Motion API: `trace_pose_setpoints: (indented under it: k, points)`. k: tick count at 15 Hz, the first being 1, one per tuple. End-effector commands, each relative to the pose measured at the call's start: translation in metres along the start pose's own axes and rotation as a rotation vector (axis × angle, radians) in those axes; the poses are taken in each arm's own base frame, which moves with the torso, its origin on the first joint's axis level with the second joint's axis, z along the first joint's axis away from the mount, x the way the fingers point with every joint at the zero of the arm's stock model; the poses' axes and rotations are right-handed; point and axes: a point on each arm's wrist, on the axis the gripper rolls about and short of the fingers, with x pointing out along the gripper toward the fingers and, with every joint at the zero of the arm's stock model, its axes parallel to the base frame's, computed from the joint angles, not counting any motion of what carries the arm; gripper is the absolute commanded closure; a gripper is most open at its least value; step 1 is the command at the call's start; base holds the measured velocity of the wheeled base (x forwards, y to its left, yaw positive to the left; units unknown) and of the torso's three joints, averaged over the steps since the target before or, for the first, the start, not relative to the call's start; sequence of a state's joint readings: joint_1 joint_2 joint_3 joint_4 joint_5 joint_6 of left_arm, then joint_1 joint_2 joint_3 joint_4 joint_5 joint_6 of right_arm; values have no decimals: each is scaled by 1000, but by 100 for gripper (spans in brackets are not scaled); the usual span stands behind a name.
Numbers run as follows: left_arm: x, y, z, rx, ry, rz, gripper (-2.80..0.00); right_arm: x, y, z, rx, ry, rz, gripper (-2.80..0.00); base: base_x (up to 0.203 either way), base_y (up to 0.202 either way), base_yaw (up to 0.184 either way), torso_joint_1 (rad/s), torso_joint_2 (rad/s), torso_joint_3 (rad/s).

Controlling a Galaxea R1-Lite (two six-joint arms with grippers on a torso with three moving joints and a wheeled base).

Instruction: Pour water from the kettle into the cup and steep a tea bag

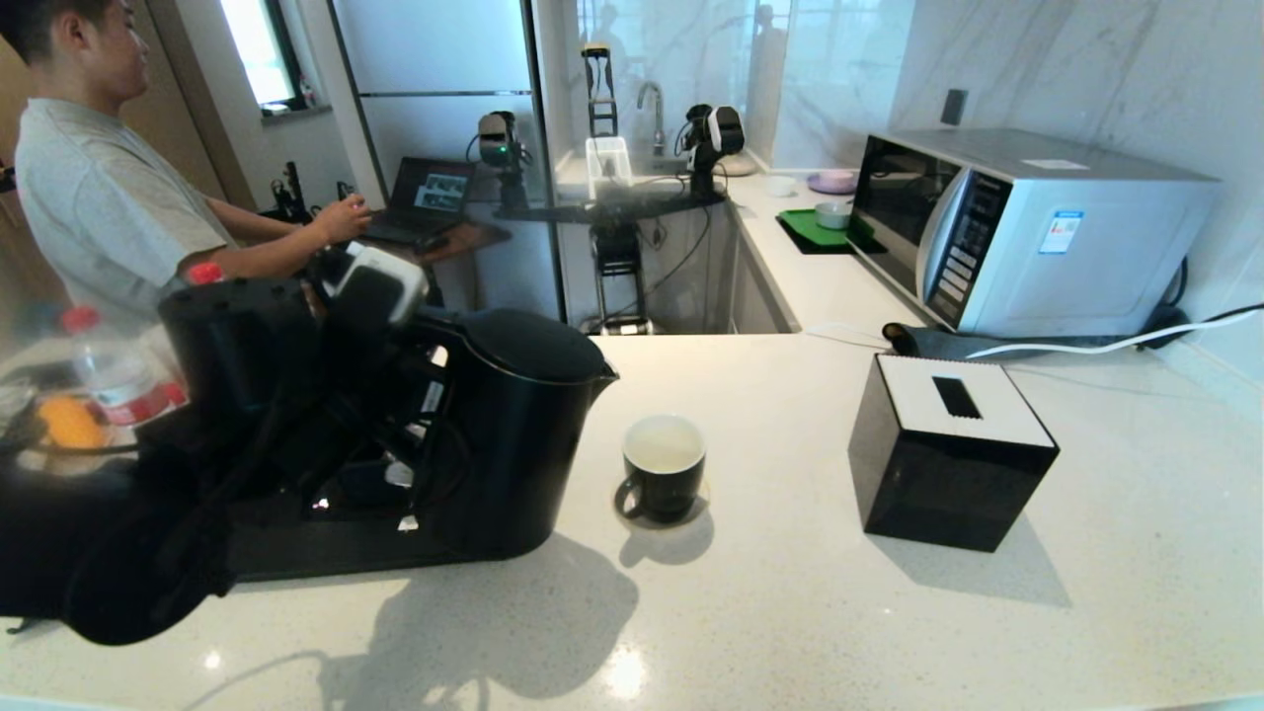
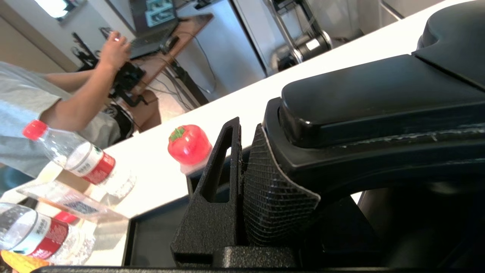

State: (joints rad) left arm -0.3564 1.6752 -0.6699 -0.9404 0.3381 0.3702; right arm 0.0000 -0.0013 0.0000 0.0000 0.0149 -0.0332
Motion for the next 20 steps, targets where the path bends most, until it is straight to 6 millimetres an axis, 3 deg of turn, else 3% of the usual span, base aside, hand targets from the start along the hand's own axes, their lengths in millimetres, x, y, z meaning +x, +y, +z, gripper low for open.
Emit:
trace_pose_setpoints:
  k: [1, 6, 20]
  points:
    - [12, -4, -1, 8, 7, 0, 0, 0, 0, 0, -1, 1, 0, 0, 0, 0, 0, 0, 0, 0]
    - [23, -9, 3, 48, 40, -16, 0, 0, 0, 0, 0, 1, 0, 0, 0, 0, 0, 0, 0, 0]
    - [25, -10, 2, 172, 57, -33, 0, 0, 0, 0, -1, 1, 0, 0, 0, 0, 0, 0, 0, 0]
